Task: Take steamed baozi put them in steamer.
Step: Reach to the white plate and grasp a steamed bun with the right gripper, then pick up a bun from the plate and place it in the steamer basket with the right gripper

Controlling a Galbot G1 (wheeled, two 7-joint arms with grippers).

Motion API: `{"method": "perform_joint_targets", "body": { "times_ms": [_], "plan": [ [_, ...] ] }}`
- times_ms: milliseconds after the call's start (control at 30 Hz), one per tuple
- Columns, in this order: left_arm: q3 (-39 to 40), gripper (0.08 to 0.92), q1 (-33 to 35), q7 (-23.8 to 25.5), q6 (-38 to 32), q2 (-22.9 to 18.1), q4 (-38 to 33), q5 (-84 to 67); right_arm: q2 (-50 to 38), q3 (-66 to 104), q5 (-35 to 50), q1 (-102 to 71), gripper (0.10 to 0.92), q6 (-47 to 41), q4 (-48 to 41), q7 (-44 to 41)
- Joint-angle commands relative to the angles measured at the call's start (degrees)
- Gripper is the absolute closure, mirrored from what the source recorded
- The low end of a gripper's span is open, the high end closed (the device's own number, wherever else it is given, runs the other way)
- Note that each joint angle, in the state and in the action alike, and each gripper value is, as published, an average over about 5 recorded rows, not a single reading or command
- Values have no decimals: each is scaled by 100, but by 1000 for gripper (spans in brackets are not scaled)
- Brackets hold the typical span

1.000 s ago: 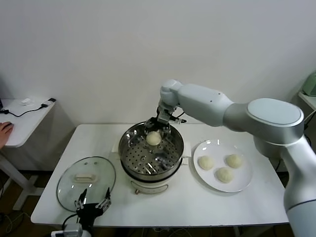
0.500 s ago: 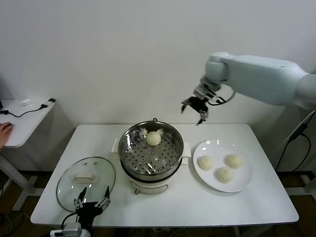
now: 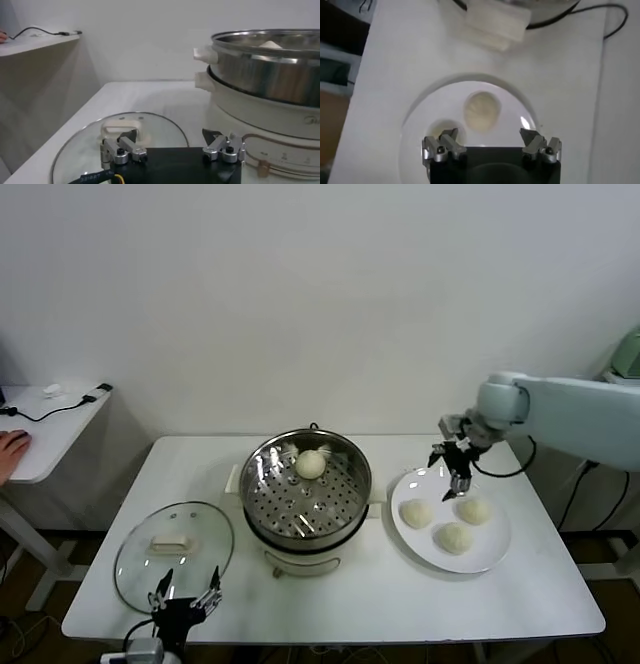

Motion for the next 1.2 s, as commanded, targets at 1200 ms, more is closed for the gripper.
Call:
{"method": "perform_joint_targets", "body": {
  "times_ms": [1200],
  "plan": [
    [27,177,89,12,107,12,-204,44,408,-567,953,1836,457,-185,-225,-605]
  ]
}}
